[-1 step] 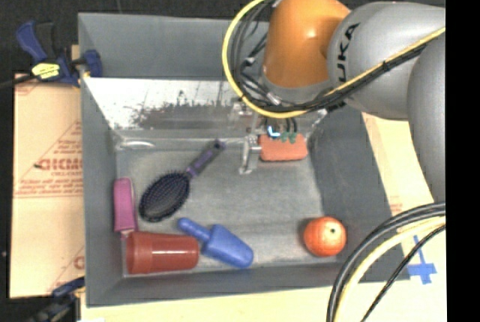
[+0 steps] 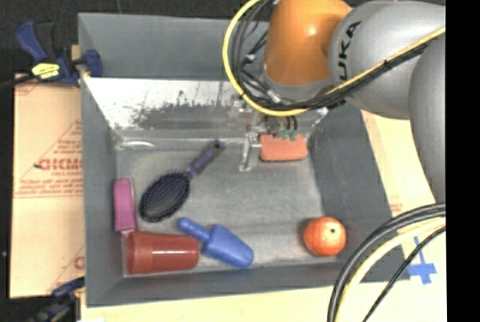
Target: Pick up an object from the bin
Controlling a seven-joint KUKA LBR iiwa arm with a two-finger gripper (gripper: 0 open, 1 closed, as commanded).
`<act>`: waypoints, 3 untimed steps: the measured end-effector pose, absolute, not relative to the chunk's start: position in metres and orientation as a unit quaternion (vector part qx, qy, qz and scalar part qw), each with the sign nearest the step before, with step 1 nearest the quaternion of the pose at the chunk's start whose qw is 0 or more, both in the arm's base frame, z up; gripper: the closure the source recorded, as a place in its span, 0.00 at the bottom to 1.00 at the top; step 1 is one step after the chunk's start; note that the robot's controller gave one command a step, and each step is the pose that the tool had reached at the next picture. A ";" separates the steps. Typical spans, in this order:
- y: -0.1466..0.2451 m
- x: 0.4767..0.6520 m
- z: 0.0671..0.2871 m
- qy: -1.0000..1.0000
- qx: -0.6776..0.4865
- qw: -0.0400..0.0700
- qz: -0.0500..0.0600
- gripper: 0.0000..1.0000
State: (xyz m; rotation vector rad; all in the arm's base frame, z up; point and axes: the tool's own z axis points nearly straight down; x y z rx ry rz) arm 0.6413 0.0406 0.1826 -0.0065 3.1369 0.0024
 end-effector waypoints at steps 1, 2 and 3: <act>0.085 0.637 0.070 0.974 -0.226 0.002 0.000 0.00; 0.097 0.646 0.141 0.974 -0.226 0.005 0.000 0.00; 0.113 0.656 0.101 0.945 -0.327 0.002 0.001 0.00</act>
Offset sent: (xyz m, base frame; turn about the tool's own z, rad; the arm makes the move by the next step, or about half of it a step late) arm 0.0034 0.0572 -0.0429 -0.4528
